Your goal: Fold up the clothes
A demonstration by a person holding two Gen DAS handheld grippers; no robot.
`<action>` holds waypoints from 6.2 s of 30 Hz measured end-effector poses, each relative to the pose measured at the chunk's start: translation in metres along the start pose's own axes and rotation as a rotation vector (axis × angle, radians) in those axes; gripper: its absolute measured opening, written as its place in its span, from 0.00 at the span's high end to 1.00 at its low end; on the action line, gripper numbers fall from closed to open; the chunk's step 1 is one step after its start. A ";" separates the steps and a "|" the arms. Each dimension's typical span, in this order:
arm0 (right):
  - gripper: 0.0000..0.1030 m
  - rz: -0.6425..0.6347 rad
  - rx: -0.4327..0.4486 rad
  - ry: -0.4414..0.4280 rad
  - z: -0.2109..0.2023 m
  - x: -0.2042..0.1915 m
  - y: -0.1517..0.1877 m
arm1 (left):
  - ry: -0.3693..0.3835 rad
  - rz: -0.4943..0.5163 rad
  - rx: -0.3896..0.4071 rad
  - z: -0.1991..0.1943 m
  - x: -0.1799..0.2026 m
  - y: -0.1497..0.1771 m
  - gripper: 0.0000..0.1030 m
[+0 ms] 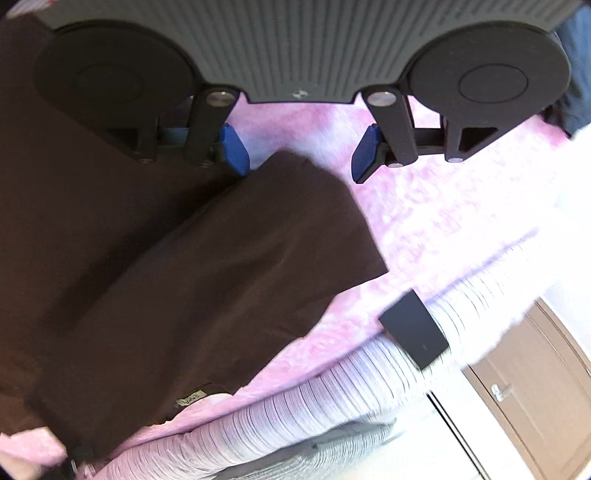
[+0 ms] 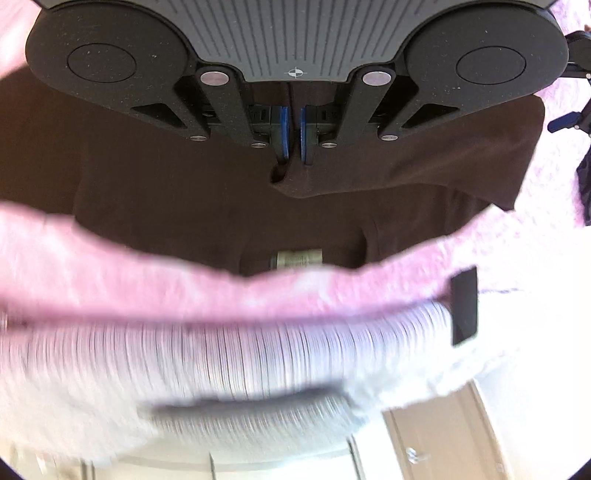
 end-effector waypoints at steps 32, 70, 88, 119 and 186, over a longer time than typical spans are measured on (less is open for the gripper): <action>0.38 -0.239 -0.182 0.220 0.023 0.040 0.046 | 0.121 -0.055 0.007 0.006 0.013 -0.014 0.71; 0.38 -0.805 -0.279 -0.336 0.200 -0.284 0.020 | 0.064 -0.244 0.036 -0.006 -0.010 0.025 1.00; 0.38 -0.427 -0.257 0.014 0.095 -0.100 0.044 | 0.076 -0.262 -0.029 0.008 -0.014 0.015 1.00; 0.99 -0.019 -0.164 0.154 0.040 0.085 0.060 | 0.095 0.069 0.022 0.053 0.029 -0.072 0.80; 0.41 0.439 -0.247 0.278 -0.243 0.079 0.181 | 0.184 -0.094 -0.103 -0.177 0.094 -0.064 0.63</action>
Point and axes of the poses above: each gripper's, at about its wrist camera, not at the fingertips, and z roughly the way its jaws point, x to its right, y to its underside, the point moved 8 cm from there along z, roughly the way its jaws point, and after that the axes turned 3 degrees about x, right-handed, at the moved point
